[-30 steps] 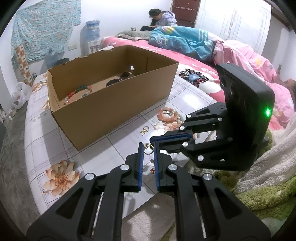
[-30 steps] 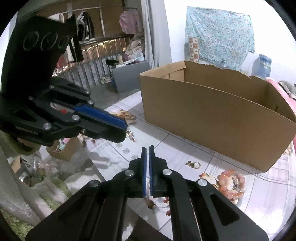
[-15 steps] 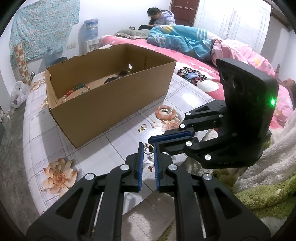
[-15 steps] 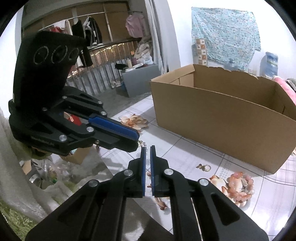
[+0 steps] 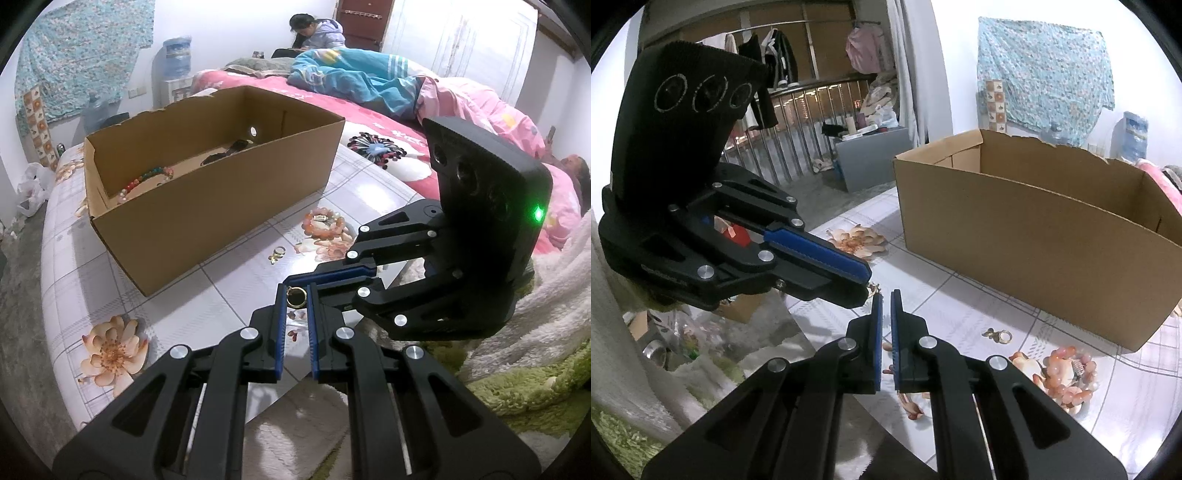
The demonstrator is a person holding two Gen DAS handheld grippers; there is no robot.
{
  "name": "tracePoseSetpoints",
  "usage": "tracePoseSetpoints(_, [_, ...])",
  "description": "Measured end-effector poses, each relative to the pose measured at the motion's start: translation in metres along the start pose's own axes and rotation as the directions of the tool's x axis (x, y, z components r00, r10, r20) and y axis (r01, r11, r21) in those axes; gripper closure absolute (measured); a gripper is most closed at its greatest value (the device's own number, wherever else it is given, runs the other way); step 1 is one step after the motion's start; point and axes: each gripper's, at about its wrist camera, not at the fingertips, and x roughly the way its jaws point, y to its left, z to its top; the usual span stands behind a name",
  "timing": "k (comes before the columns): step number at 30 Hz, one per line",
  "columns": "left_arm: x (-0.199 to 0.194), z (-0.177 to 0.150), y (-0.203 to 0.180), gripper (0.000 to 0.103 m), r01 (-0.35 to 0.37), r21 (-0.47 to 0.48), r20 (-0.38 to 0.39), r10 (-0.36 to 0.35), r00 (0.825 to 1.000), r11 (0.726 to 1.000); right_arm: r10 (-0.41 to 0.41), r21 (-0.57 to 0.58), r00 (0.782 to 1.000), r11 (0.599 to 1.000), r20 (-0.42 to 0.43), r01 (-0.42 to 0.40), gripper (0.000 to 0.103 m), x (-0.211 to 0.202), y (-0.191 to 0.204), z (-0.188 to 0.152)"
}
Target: Organize jewelry
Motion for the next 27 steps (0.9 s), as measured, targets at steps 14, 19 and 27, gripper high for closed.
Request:
tracePoseSetpoints(14, [0.0003, -0.0002, 0.0033, 0.093, 0.027, -0.019, -0.003, -0.027, 1.000, 0.999, -0.002, -0.034, 1.000, 0.999, 0.004, 0.002, 0.098, 0.0022, 0.0066, -0.0012])
tracePoseSetpoints(19, [-0.0004, -0.0011, 0.0039, 0.093, 0.024, -0.023, -0.004, -0.024, 1.000, 0.999, -0.008, -0.029, 1.000, 1.000, 0.023, 0.009, 0.098, 0.0003, 0.0055, -0.0006])
tracePoseSetpoints(27, [-0.0021, -0.0016, 0.0056, 0.093, 0.020, -0.029, 0.001, -0.020, 1.000, 0.999, -0.029, -0.026, 0.999, 0.999, 0.031, 0.029, 0.100, -0.0012, 0.0035, 0.0002])
